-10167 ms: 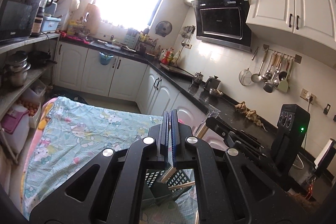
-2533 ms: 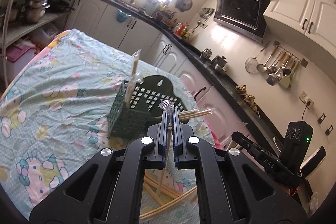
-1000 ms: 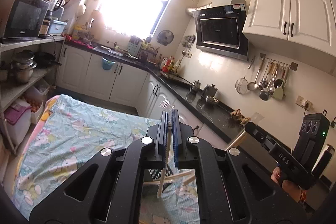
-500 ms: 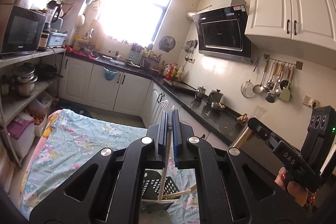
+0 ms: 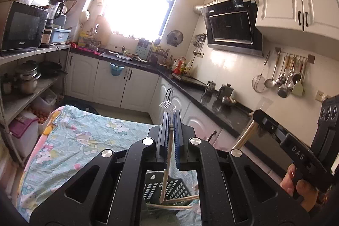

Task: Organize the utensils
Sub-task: 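Lift both held chopsticks and lower them upright into the green caddy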

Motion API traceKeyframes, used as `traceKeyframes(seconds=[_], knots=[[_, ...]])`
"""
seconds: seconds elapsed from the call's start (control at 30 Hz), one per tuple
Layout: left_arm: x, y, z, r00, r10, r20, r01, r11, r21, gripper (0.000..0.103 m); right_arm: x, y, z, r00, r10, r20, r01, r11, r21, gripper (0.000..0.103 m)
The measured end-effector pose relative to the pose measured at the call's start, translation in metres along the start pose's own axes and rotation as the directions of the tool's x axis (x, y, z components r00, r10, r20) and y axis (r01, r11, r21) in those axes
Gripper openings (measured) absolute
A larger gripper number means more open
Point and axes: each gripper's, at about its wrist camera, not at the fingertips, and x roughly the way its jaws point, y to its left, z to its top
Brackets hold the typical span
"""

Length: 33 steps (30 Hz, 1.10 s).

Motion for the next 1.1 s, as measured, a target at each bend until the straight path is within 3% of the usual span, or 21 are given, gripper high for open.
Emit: traceKeyframes(seconds=[1.1], knots=[[0.033,0.004,-0.061,0.997,0.051,-0.056,-0.047,0.997,0.058,0.002,0.042,-0.012,-0.063,0.996,-0.062,-0.071,0.061,0.998,-0.01,0.005]])
